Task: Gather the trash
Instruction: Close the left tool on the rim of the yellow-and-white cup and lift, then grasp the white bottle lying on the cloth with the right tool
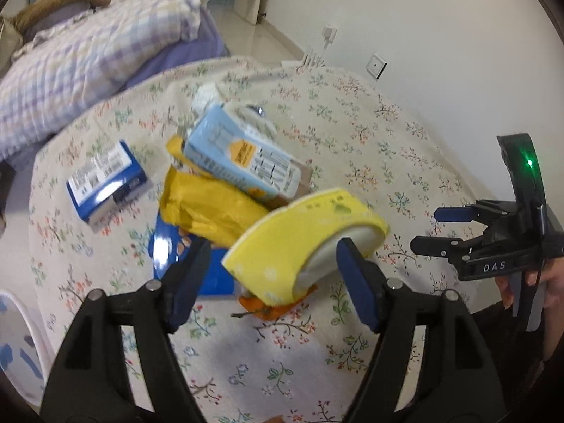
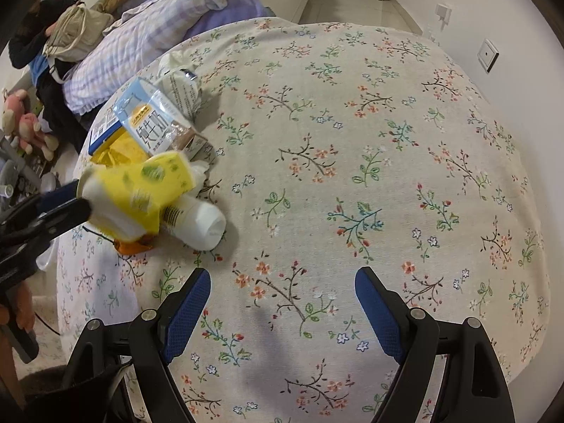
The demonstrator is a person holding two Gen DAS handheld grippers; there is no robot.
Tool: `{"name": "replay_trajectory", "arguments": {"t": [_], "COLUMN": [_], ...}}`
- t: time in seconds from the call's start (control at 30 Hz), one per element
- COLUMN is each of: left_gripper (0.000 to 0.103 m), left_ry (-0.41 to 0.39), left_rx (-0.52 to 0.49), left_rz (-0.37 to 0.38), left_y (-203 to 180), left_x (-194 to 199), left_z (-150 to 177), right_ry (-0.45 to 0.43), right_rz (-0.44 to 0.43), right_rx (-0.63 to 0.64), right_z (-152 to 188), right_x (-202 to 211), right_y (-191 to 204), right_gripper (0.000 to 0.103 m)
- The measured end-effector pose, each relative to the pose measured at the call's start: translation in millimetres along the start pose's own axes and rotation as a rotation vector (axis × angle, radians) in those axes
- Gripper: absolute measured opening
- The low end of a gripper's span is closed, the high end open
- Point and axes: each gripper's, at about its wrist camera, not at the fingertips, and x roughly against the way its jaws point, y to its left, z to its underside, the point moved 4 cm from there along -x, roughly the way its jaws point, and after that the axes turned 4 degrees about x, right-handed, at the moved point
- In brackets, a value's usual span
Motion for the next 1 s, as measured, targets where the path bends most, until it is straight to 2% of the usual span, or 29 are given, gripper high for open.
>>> {"name": "replay_trajectory", "arguments": {"t": [0.13,0.2,0.27,0.33,0.4,0.47,0.6,0.8,0.93,1.0], "left_gripper": [0.074,0.074,0.073,0.052,0.045,0.043,0.033,0.033,0.033,0.033], "left_ry": [0.012,0.053,0.088,0.118,0.129,0.120,0.123,0.107,0.074,0.067], "left_rx": [-0.087,-0.127,-0.169,-0.207,-0.209,-0.218,-0.156,-0.003,0.059,0.127], "left_rz": [0.049,0.078,0.060,0.047,0.045,0.031,0.034,0.090,0.078,0.063], "left_y": [-15,-25,-35,-44,-50,-55,-56,-51,-43,-31], "left_x": [-13,-28,-40,-50,-55,-55,-51,-24,-3,6], "left_z": [-3,1,5,13,16,19,19,16,18,20], "right_ry": [-0.003,-0.002,0.004,0.011,0.015,0.017,0.023,0.019,0.018,0.021], "right_rz": [-0.004,-0.001,0.004,0.009,0.014,0.018,0.026,0.019,0.012,0.008], "right_rx": [-0.019,-0.023,-0.027,-0.032,-0.039,-0.041,-0.037,-0.045,-0.051,-0.052], "right_z": [-1,1,2,3,4,4,4,-1,-9,-13], "right_x": [2,3,2,1,1,0,-1,1,0,-2], "right_y": [-6,-8,-11,-15,-19,-22,-24,-20,-13,-8], "right_gripper": [0.086,0.086,0.086,0.086,0.086,0.086,0.086,0.086,0.086,0.086]}}
